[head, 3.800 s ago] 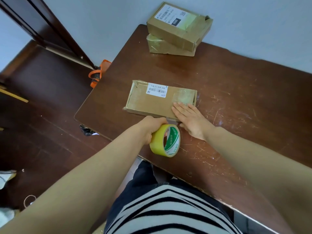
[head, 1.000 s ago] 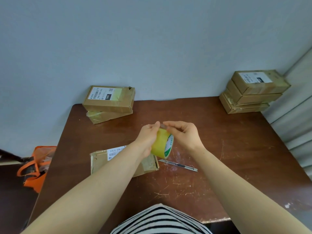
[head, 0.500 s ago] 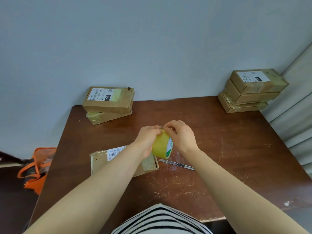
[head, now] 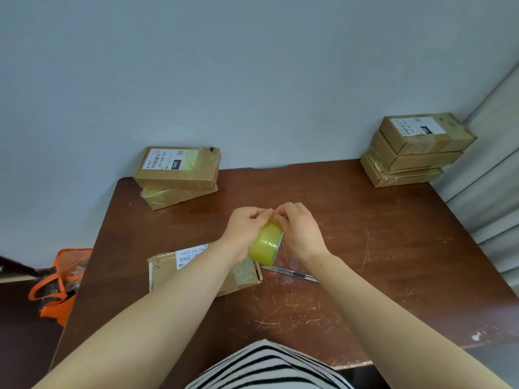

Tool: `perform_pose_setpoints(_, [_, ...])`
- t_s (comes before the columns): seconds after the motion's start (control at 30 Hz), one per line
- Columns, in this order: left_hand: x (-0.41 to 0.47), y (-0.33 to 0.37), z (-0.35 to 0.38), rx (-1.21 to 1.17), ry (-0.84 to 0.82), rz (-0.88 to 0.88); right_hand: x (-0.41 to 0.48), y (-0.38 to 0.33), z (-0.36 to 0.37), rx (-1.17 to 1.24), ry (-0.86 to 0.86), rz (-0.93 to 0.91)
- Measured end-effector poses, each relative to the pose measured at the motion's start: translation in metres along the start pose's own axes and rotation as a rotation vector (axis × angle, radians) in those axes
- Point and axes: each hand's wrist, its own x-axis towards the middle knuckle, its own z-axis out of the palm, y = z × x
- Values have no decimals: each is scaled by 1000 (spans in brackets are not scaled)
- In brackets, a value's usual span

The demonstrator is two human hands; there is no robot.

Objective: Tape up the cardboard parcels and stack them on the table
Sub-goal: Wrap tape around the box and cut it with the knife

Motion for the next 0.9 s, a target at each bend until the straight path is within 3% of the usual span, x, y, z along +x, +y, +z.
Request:
perform_pose_setpoints(0.17, [2,-3,1,-25,-50,-32,-3,2,-6,138,-16,97])
perform_pose_setpoints(0.37, [5,-8,8,63,10,17,-2,9,-8,185,14,123])
perform_pose_setpoints(0.53, [9,-11,13,99,44,61,-1,14,-6,433,95,251])
perform_pose_setpoints(0.63, [10,-11,13,87,69,52,-1,15,-4,689,148,423])
perform_pose_setpoints(0.73, [14,-15,8,-28,148,-28,1,15,-3,740,-7,524])
perform_pose_setpoints(0.83, [18,-16,5,-141,225,-72,-1,9,4,549,-236,377])
perform_pose_setpoints(0.9, [21,-17,3,-166,270,-95,-1,5,10,418,-288,295])
